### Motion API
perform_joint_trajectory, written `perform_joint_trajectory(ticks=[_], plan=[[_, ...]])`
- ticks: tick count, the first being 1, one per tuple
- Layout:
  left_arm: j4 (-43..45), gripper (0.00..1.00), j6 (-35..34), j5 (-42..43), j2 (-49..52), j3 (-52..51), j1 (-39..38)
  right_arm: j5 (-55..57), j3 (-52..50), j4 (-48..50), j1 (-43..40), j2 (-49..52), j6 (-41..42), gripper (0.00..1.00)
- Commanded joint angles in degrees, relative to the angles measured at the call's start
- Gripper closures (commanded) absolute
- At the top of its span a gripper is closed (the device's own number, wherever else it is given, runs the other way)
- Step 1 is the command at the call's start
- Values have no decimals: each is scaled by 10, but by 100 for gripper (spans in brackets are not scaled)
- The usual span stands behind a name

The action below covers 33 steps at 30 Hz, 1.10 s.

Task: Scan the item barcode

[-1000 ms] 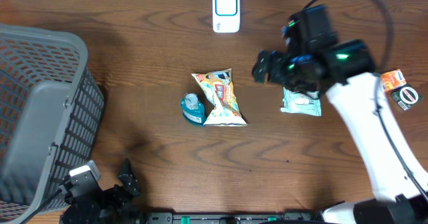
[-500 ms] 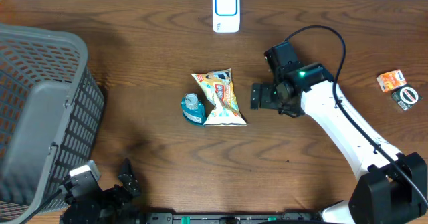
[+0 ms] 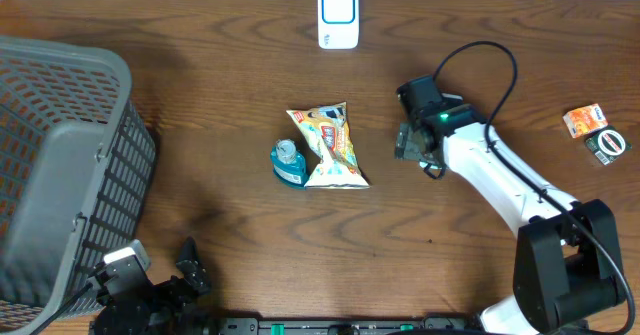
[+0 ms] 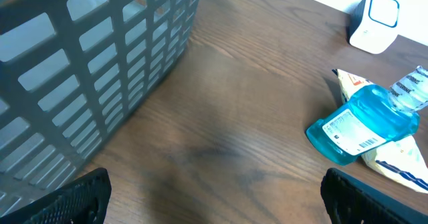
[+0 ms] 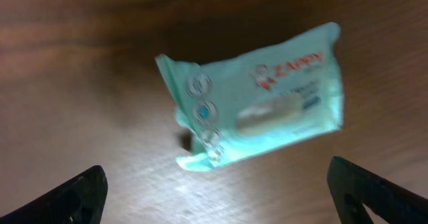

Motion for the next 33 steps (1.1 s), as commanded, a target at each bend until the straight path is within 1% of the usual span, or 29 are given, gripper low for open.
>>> perform_joint_trajectory(ticks=[1, 4, 6, 7, 8, 9, 11, 13, 15, 22, 28, 33], plan=[[1, 1, 9, 1, -3, 3, -2, -51, 3, 11, -25, -5, 31, 5], [1, 1, 9, 1, -3, 3, -2, -16, 2, 14, -28, -3, 19, 9], [1, 1, 9, 1, -3, 3, -2, -15, 2, 13, -28, -3, 29, 11], [1, 1, 9, 1, -3, 3, -2, -16, 2, 5, -29, -3, 65, 11], [1, 1, 9, 1, -3, 3, -2, -16, 2, -5, -30, -3, 108, 8], [1, 1, 9, 1, -3, 3, -2, -19, 2, -22, -34, -3, 178, 1], [1, 1, 9, 1, -3, 3, -2, -39, 2, -54, -45, -3, 323, 1], [1, 1, 9, 1, -3, 3, -2, -69, 2, -61, -58, -3, 406, 1], [1, 1, 9, 1, -3, 3, -2, -95, 2, -60, -68, -3, 446, 1], [1, 1, 9, 1, -3, 3, -2, -67, 2, -58, -71, -3, 449, 1], [1, 1, 9, 1, -3, 3, -2, -68, 2, -67, -79, -3, 374, 1], [1, 1, 9, 1, -3, 3, -2, -67, 2, -104, -83, -3, 352, 1]])
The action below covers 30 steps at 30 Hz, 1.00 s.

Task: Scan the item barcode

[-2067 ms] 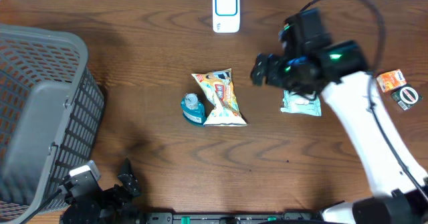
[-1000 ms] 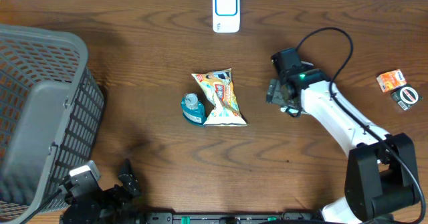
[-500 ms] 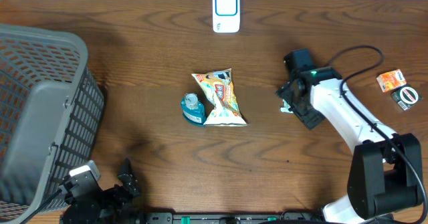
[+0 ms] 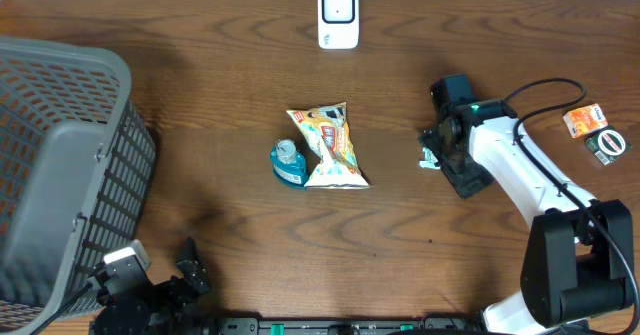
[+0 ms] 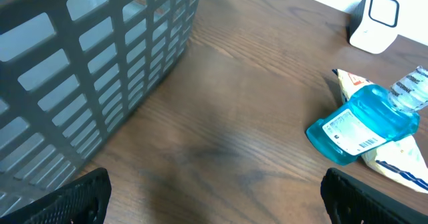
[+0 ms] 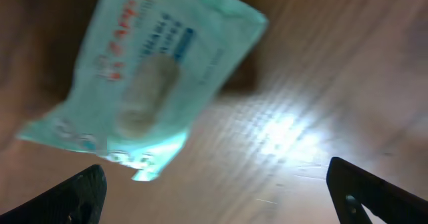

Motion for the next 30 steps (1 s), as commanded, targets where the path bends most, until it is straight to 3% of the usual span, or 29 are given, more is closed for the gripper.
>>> perform_joint_trajectory(ticks=[1, 8, 30], plan=[[1, 1, 9, 1, -3, 3, -2, 10, 2, -16, -8, -3, -35, 1], [1, 1, 9, 1, -3, 3, -2, 10, 2, -28, -9, -3, -77, 1], [1, 1, 9, 1, -3, 3, -2, 34, 2, -31, -9, -3, -77, 1]])
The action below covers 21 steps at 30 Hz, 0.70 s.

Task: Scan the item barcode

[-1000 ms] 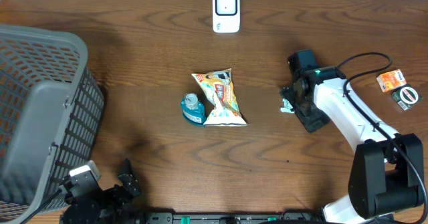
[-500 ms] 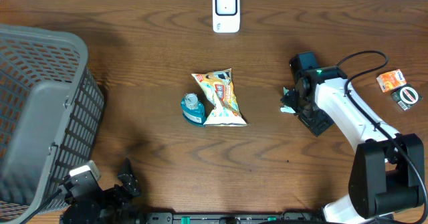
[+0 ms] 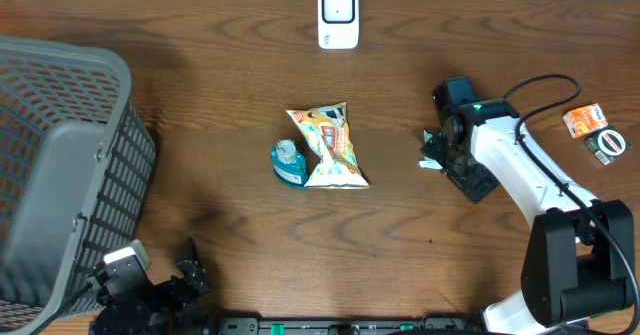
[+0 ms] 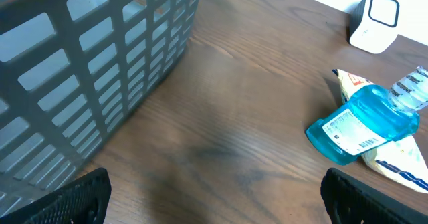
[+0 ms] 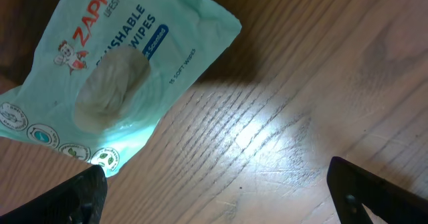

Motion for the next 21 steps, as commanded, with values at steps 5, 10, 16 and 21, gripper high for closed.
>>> perform_joint_trajectory(ticks=[5, 10, 16, 21], plan=[[1, 1, 9, 1, -3, 3, -2, 20, 2, -1, -4, -3, -5, 1], [1, 1, 9, 1, -3, 3, -2, 19, -1, -1, -4, -3, -5, 1], [1, 1, 9, 1, -3, 3, -2, 20, -18, 6, -4, -3, -5, 1], [1, 1, 9, 1, -3, 3, -2, 19, -34, 10, -4, -3, -5, 1]])
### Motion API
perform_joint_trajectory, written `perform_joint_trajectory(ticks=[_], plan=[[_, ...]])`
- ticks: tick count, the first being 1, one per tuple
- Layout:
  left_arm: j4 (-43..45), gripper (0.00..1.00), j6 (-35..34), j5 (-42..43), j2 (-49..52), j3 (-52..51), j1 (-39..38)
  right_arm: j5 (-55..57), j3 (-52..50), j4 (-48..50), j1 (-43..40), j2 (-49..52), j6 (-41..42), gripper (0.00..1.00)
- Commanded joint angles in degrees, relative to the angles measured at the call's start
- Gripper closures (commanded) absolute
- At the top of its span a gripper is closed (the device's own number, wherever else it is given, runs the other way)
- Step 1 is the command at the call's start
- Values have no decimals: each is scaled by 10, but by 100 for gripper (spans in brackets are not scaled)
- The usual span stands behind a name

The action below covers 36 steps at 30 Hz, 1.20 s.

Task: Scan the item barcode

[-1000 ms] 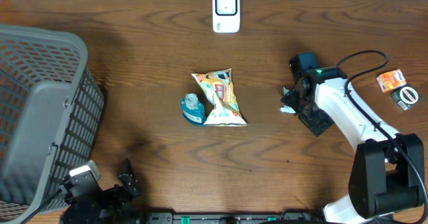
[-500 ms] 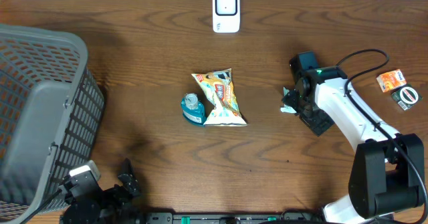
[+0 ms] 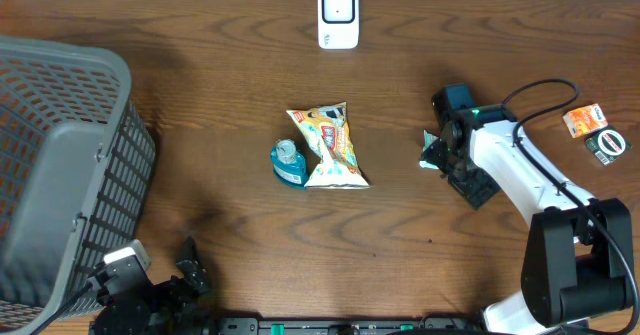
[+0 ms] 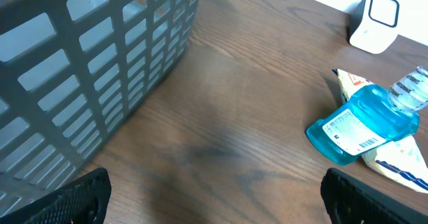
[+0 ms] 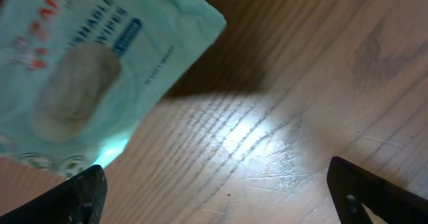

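A mint-green pack of flushable wipes (image 5: 80, 70) lies on the wooden table; overhead only its edge (image 3: 432, 154) shows beside the right arm. My right gripper (image 5: 224, 207) hovers over the table just beside the pack, open, with bare wood between its fingertips (image 5: 73, 197). The white barcode scanner (image 3: 338, 15) stands at the table's far edge. My left gripper (image 4: 214, 197) rests open at the near left, holding nothing.
A yellow snack bag (image 3: 330, 147) lies mid-table with a blue bottle (image 3: 287, 162) against its left side. A grey mesh basket (image 3: 60, 165) fills the left. An orange box (image 3: 585, 121) and a tape roll (image 3: 607, 145) sit at the right edge.
In the right wrist view the wipes pack sits a little further up and left and is blurred; the right gripper has shifted slightly. The left arm and other objects are unchanged.
My right gripper was open over the wipes pack, nearer the snack bag, the pack lying crosswise in its view. Then the arm stood further right with the wrist turned, the pack slanting at upper left. It has stayed open beside the pack since.
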Motion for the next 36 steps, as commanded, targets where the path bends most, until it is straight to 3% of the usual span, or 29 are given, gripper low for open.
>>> perform_joint_trajectory(ticks=[1, 19, 23, 29, 36], plan=[[1, 1, 9, 1, -3, 3, -2, 13, -8, -3, -4, -3, -5, 1], [1, 1, 9, 1, -3, 3, -2, -20, -15, 42, -64, -1, -48, 1], [1, 1, 9, 1, -3, 3, -2, -145, -15, 103, -76, -2, -156, 1], [1, 1, 9, 1, -3, 3, -2, -241, -15, 92, -97, -2, -52, 1], [1, 1, 9, 1, -3, 3, -2, -233, -15, 125, -97, -2, -42, 1]])
